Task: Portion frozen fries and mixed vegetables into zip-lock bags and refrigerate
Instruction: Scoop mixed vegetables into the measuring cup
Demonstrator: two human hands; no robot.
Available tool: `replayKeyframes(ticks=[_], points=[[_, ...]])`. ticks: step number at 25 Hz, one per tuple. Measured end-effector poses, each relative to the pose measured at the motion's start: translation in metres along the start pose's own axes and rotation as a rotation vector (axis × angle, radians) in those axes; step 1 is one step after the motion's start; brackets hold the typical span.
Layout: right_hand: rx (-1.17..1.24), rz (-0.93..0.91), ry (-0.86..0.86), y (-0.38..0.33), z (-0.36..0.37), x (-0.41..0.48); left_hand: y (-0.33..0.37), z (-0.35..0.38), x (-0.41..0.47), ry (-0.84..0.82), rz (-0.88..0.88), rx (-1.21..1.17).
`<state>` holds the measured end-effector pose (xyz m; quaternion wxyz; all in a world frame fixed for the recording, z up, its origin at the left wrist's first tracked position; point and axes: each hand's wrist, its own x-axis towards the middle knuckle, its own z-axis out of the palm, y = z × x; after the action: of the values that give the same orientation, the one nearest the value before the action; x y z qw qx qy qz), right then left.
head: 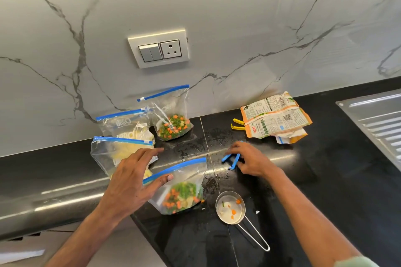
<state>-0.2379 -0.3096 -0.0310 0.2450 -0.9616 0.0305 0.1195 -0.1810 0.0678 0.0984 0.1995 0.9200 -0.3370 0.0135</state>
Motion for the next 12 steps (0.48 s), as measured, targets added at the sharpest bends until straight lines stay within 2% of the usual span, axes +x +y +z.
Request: replayKeyframes(ticks=[2, 4, 6, 8, 12], points=[[-0.013, 0.057, 0.153, 0.001, -0.007, 0.024, -0.001, 0.003, -0.002, -0.004, -0.007, 0.000], [0.138, 0.205, 0.336, 0.004, -0.011, 0.046, 0.000, 0.005, -0.003, -0.021, -0.009, -0.004], [0.313, 0.362, 0.397, 0.009, -0.011, 0.062, 0.004, 0.007, 0.000, -0.038, -0.002, 0.000], [0.380, 0.453, 0.421, 0.012, -0.007, 0.072, 0.008, 0.008, 0.005, -0.078, -0.027, 0.024], [0.403, 0.444, 0.600, -0.007, -0.007, 0.065, 0.012, -0.003, 0.020, -0.236, -0.111, 0.009]])
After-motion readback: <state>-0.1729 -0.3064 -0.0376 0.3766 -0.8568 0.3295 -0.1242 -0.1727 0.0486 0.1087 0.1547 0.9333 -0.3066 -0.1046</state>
